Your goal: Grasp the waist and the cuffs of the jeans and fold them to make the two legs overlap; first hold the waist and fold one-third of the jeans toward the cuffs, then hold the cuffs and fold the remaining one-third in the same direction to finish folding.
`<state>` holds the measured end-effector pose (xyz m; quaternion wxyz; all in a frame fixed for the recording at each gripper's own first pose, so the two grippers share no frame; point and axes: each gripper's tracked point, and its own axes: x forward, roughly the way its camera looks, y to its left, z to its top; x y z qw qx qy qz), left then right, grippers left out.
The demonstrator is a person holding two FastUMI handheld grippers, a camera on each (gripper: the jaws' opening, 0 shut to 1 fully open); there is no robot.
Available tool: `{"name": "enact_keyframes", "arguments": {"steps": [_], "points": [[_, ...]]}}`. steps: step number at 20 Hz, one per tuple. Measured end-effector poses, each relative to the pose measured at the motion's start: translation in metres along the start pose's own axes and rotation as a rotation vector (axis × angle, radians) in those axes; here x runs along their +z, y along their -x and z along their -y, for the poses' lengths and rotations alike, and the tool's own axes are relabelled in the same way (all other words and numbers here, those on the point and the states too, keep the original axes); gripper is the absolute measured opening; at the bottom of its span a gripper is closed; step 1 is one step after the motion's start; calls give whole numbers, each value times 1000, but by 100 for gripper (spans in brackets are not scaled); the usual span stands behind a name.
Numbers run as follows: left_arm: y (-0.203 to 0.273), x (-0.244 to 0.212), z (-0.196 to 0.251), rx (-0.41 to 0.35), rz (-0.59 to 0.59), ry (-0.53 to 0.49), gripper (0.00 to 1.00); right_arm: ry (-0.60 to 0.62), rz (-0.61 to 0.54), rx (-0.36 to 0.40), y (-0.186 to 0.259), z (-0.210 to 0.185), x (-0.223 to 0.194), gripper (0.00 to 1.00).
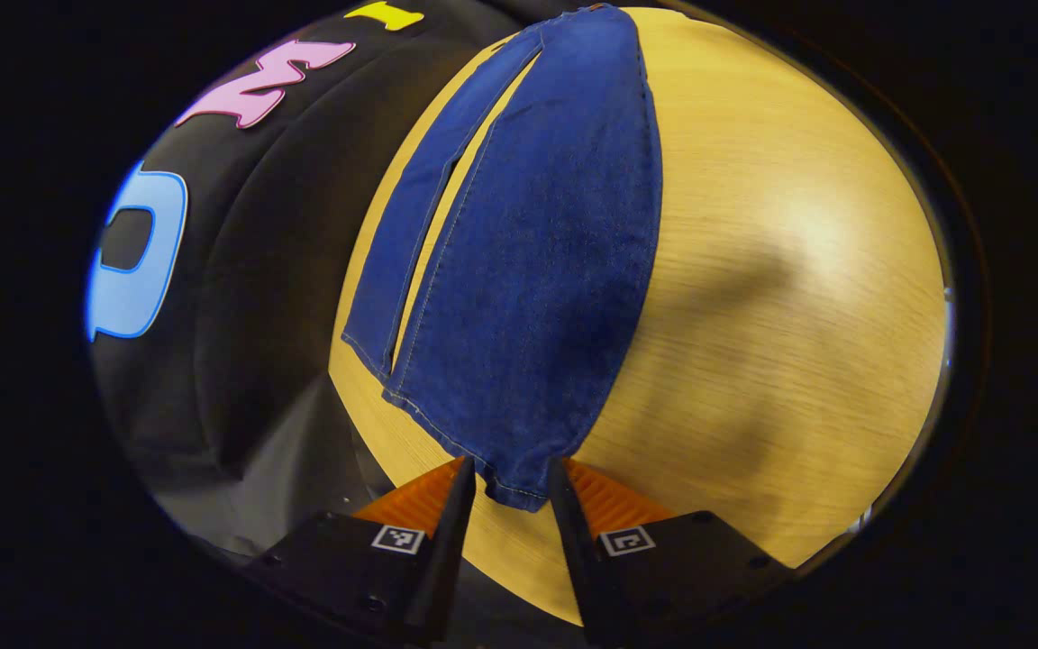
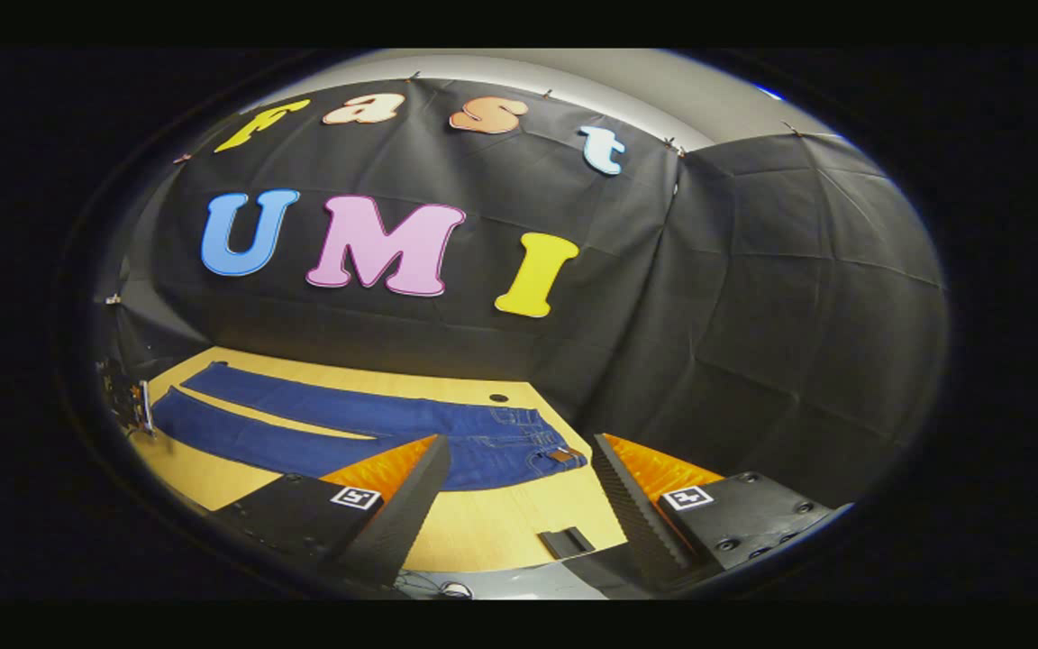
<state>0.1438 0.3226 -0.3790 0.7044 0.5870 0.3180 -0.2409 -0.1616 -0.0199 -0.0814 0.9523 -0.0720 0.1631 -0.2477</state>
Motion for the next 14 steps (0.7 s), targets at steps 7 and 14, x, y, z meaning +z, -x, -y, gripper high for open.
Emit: {"name": "enact_keyframes", "arguments": {"steps": [7, 14], "points": [[-7, -5, 5, -51, -78, 42, 23, 61, -28, 64, -30, 0, -16, 97], [-7, -1, 4, 3, -94, 135, 6, 162, 14, 107, -88, 26, -12, 97]]}}
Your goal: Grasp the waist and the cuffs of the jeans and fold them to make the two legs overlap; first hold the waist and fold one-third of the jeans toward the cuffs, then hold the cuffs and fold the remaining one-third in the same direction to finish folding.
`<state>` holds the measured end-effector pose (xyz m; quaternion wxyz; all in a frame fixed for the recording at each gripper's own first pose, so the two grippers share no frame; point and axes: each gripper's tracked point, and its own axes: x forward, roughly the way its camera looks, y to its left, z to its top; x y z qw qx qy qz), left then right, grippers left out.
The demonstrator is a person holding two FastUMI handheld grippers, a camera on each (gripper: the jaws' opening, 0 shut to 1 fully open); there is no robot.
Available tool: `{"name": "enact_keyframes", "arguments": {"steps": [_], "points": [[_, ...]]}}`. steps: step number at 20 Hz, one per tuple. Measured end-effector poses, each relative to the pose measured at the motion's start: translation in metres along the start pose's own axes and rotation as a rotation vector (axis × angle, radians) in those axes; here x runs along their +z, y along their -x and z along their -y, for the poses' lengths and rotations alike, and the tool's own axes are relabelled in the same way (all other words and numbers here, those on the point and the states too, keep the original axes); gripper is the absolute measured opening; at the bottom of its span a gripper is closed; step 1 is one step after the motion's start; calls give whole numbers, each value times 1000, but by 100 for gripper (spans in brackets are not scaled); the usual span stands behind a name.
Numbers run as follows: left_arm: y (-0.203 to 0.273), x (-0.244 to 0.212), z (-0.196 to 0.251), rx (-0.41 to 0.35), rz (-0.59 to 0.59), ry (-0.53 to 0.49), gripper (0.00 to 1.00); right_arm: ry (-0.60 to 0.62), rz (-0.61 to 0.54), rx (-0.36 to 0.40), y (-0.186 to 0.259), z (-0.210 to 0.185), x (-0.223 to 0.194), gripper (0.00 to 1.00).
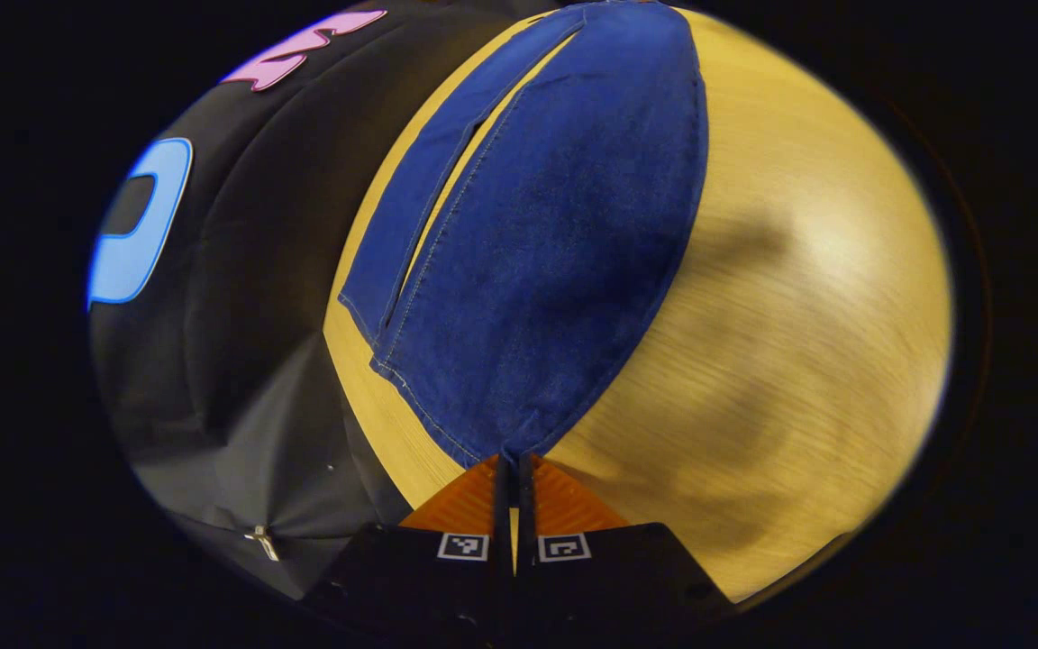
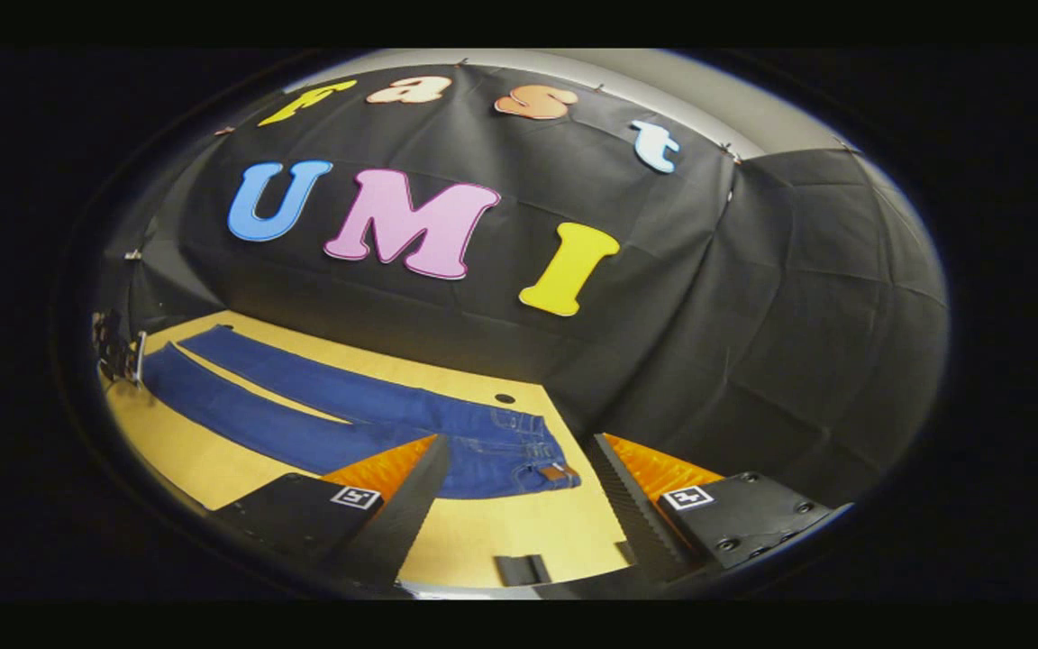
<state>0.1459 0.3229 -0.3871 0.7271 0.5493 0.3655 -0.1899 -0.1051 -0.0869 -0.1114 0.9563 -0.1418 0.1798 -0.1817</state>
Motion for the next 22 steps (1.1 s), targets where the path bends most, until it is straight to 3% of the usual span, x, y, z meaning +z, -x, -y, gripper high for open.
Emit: {"name": "enact_keyframes", "arguments": {"steps": [2, 6, 12, 16, 17, 18, 22], "points": [[2, 3, 0, -19, -2, 63, 6, 63, 5, -12, -22, 24, -2, 97], [1, 5, 0, -26, -12, 91, 6, 223, -16, 3, -70, 62, -24, 99], [2, 5, 1, -21, -36, 89, 6, 533, -133, 196, -131, 74, -92, 97], [3, 5, 1, -15, -50, 107, 6, 750, -186, 357, -163, 61, -143, 97], [3, 5, 2, -14, -54, 103, 1, 813, -200, 390, -169, 59, -157, 97], [2, 4, 2, -12, -59, 99, 6, 869, -215, 428, -176, 56, -173, 95], [2, 5, 3, -1, -71, 88, 6, 1006, -262, 525, -204, 52, -226, 96]]}}
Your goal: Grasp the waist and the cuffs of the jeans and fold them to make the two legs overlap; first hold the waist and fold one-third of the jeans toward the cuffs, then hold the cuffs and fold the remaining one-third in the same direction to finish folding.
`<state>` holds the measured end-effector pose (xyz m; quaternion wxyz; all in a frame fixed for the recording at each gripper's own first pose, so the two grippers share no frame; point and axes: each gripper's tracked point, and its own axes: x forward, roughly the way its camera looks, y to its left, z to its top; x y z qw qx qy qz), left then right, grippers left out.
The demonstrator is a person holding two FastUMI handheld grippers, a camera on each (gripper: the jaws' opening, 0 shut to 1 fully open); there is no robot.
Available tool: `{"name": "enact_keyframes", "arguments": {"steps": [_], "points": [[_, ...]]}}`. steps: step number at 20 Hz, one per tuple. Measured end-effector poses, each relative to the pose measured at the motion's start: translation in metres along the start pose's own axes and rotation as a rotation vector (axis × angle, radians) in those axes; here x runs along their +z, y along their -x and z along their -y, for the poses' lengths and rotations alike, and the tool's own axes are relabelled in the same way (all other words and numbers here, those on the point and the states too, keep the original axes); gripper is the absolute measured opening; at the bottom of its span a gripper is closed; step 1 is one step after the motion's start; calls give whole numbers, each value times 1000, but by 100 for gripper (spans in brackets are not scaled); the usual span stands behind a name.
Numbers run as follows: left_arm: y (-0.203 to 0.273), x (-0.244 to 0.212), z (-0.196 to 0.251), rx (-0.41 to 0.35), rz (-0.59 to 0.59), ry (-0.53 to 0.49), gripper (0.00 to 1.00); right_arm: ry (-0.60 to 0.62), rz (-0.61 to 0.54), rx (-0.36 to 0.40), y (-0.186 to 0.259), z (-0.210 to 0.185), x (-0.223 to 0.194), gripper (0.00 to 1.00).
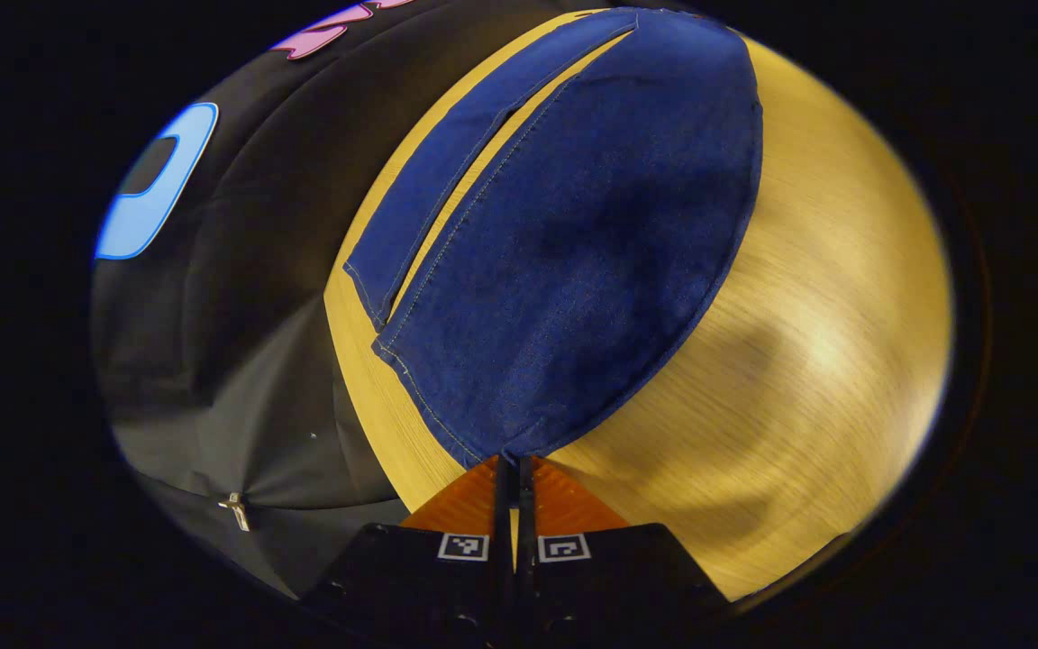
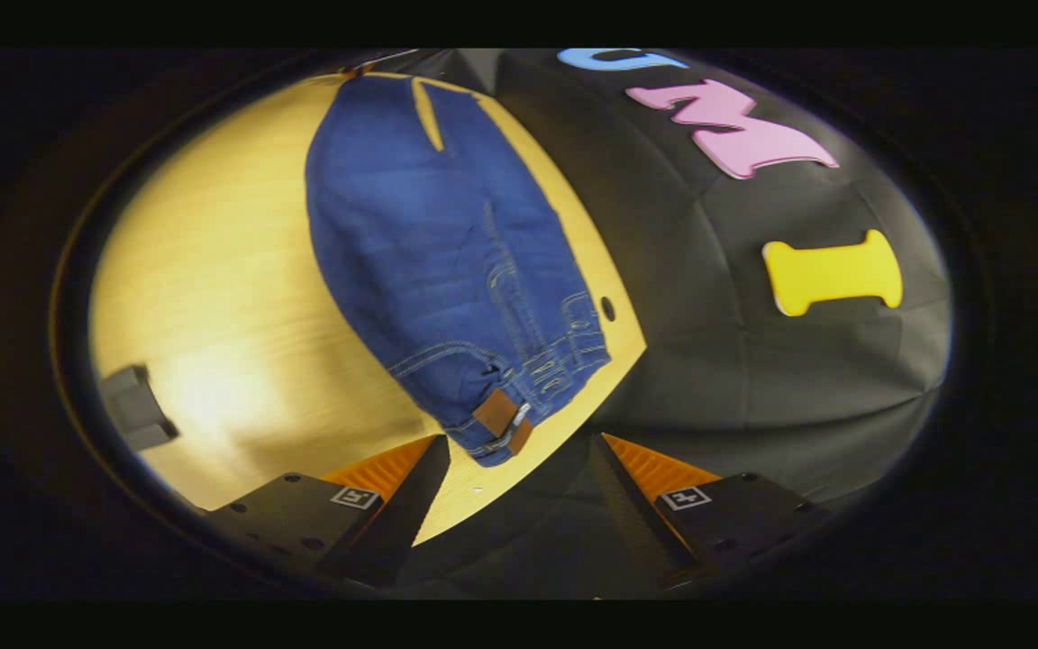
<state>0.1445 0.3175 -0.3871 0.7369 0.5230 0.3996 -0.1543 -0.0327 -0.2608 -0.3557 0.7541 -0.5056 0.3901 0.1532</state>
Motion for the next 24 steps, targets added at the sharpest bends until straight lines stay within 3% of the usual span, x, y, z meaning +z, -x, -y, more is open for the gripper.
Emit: {"name": "enact_keyframes", "arguments": {"steps": [3, 4, 5, 7, 9, 12, 13, 14, 15, 16, 17, 19, 21, 24], "points": [[0, 0, 0, 8, -9, 2, 6, 47, -35, 52, -24, -16, -14, 96], [-1, 0, 0, 12, -12, 5, 6, 73, -14, 30, -31, -10, -8, 96], [-2, 1, 0, 16, -14, 10, 6, 85, -6, 13, -33, -7, -2, 89], [0, 0, -1, 31, -12, 12, 6, 91, -1, -6, -46, -4, 1, 91], [0, 0, -1, 52, -7, 2, 6, 100, 3, -10, -54, -5, 6, 87], [-1, 0, -2, 79, -6, 16, 6, 135, -1, 9, -67, -12, 9, 42], [-1, 0, -1, 80, -8, 25, 6, 147, -7, 7, -70, -13, 8, 41], [-1, 1, -1, 77, -11, 30, 6, 151, -2, -2, -67, -13, 9, 29], [-2, 1, -2, 72, -15, 35, 6, 147, -1, 6, -68, -13, 8, 12], [-1, 1, -2, 65, -17, 39, 6, 139, -2, 23, -67, -15, 8, 8], [-2, 1, -2, 57, -21, 49, 6, 133, -6, 44, -66, -15, 11, 14], [-2, 3, -3, 17, -33, 106, 6, 138, -13, 90, -64, -10, 10, 13], [0, 8, -6, -26, -31, 225, 6, 134, -5, 116, -59, 6, 19, 8], [16, 31, -37, -57, -8, 471, 6, -11, 19, 132, -46, 54, 46, 7]]}}
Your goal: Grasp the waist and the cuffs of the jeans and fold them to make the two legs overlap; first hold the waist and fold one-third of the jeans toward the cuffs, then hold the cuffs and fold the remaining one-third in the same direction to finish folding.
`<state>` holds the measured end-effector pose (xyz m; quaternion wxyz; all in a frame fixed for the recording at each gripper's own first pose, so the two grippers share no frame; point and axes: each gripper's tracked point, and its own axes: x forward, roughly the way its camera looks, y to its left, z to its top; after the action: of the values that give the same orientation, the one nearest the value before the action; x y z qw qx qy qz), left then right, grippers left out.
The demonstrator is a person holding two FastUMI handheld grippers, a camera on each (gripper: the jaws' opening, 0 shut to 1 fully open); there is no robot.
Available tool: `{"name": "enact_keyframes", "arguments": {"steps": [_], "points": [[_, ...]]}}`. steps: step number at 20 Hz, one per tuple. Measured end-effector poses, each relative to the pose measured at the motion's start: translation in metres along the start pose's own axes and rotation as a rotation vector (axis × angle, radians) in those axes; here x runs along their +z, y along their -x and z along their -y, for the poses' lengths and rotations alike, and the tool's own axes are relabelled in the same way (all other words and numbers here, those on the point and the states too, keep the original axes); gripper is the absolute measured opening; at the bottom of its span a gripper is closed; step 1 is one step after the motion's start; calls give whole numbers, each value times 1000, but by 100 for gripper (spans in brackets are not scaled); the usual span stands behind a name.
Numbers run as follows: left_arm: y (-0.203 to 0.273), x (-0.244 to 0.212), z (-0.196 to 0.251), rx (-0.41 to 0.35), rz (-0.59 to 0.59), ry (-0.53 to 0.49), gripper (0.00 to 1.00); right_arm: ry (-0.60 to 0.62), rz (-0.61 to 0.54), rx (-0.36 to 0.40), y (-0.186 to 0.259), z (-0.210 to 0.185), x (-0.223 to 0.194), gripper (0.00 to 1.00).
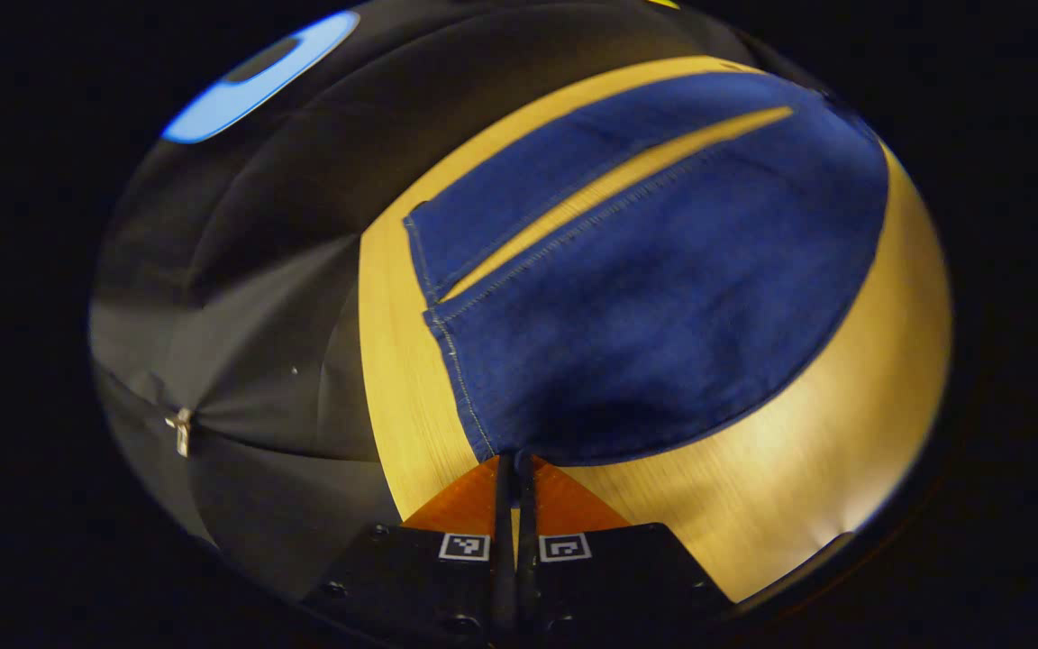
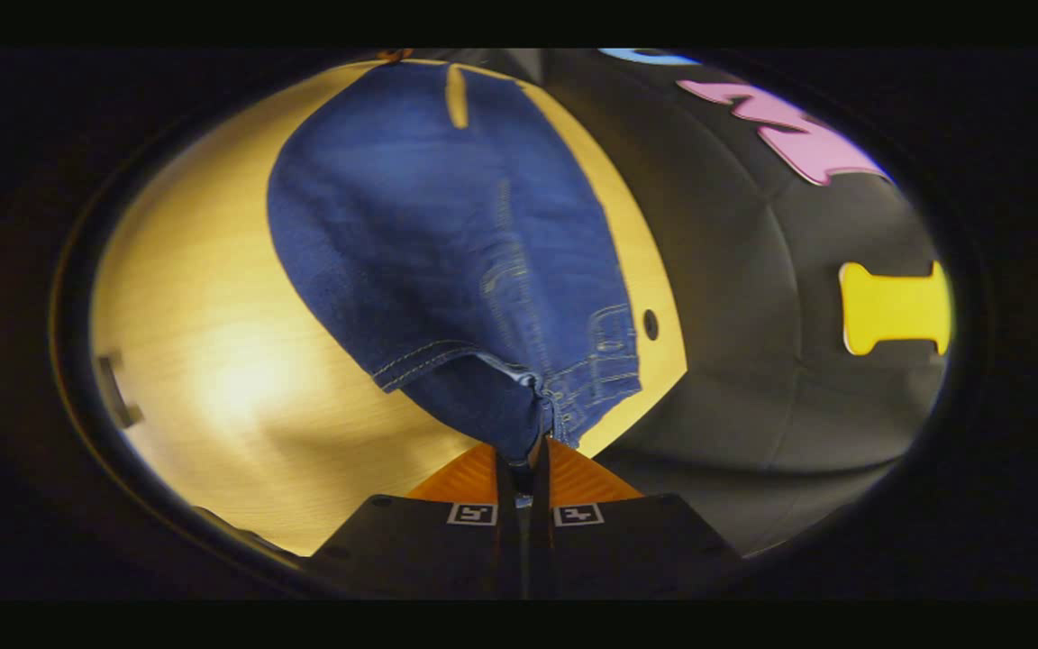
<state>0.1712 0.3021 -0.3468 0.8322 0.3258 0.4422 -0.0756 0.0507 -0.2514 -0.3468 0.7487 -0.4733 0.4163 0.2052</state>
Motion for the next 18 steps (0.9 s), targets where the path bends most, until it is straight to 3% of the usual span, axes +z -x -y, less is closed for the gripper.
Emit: {"name": "enact_keyframes", "arguments": {"steps": [1, 3, 4, 6, 7, 8, 10, 12, 14, 17, 18], "points": [[7, 18, -11, -19, 14, 82, 10, -51, 12, 8, 1, 18, 10, 8], [14, 44, -29, -60, 34, 236, 6, -180, 25, 44, -2, 46, 28, 8], [17, 64, -38, -89, 49, 327, 6, -259, 28, 63, -7, 57, 37, 3], [28, 97, -54, -132, 69, 460, 6, -428, 41, 90, -18, 85, 56, 8], [44, 103, -63, -144, 65, 494, 6, -514, 43, 95, -26, 100, 64, 3], [52, 114, -70, -162, 62, 528, 6, -590, 46, 99, -35, 111, 72, 12], [64, 134, -91, -193, 50, 584, 10, -701, 25, 97, -52, 130, 78, 8], [68, 145, -108, -221, 30, 668, 6, -807, -6, 98, -62, 143, 80, 8], [79, 159, -132, -258, 4, 826, 6, -1029, -39, 137, -61, 158, 92, 8], [81, 165, -155, -259, -20, 934, 10, -1236, -76, 146, -81, 165, 92, 8], [83, 169, -159, -260, -22, 945, 6, -1263, -79, 146, -86, 167, 93, 12]]}}
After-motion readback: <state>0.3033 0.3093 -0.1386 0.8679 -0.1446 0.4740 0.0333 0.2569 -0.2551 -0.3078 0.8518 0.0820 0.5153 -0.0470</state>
